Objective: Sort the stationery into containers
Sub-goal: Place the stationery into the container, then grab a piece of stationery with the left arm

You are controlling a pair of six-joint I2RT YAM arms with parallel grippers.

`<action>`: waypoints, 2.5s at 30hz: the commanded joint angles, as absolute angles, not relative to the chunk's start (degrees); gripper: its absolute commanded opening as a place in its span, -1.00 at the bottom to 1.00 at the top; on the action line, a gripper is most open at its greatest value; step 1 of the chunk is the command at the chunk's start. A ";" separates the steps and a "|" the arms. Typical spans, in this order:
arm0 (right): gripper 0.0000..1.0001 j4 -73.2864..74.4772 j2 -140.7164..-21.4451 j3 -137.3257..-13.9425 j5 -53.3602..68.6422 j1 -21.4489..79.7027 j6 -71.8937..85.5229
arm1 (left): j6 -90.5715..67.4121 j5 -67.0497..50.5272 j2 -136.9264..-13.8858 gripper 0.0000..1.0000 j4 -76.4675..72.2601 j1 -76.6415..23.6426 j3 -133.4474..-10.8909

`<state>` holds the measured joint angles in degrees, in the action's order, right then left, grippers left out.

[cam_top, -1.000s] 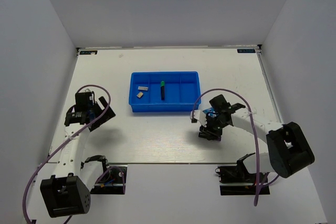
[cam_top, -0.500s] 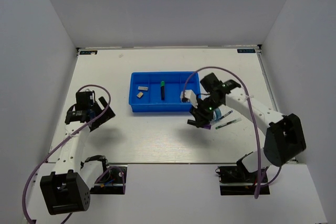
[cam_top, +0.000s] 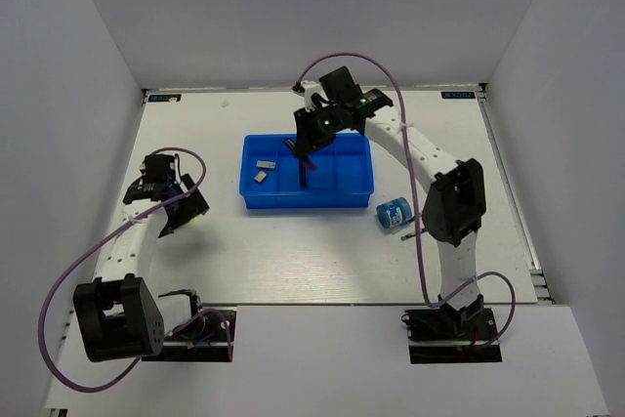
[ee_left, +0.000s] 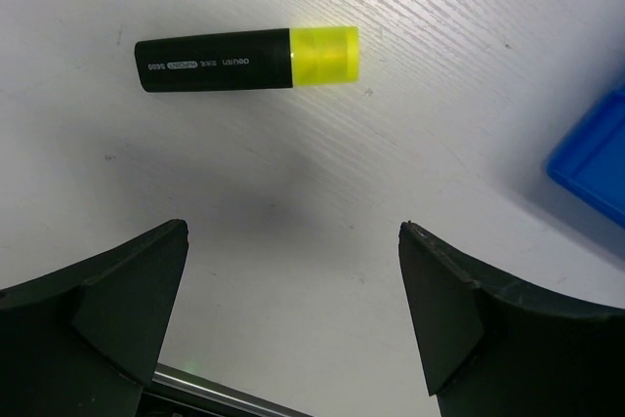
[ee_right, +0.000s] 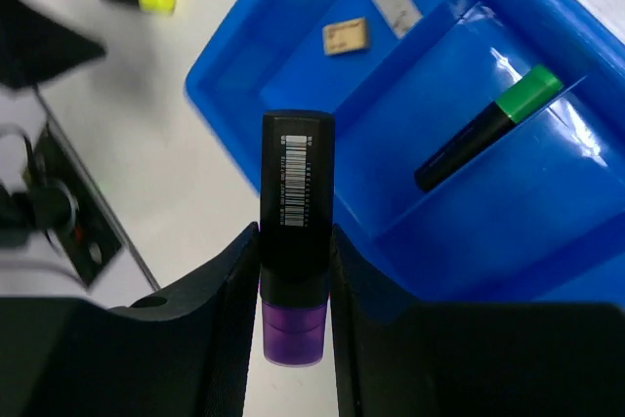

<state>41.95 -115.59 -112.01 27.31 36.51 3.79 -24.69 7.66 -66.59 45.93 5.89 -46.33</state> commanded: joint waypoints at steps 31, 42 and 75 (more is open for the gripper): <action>0.11 25.49 -122.70 -107.85 15.81 37.71 33.31 | -17.22 11.51 -71.89 0.98 46.23 6.06 -53.61; -0.34 22.08 -108.57 -95.23 30.74 35.96 22.43 | -13.03 8.88 -82.26 -1.00 50.89 5.98 -63.72; 0.57 25.14 -74.27 -62.84 65.57 13.89 -3.25 | 27.51 1.93 -91.32 0.52 39.03 4.92 -56.43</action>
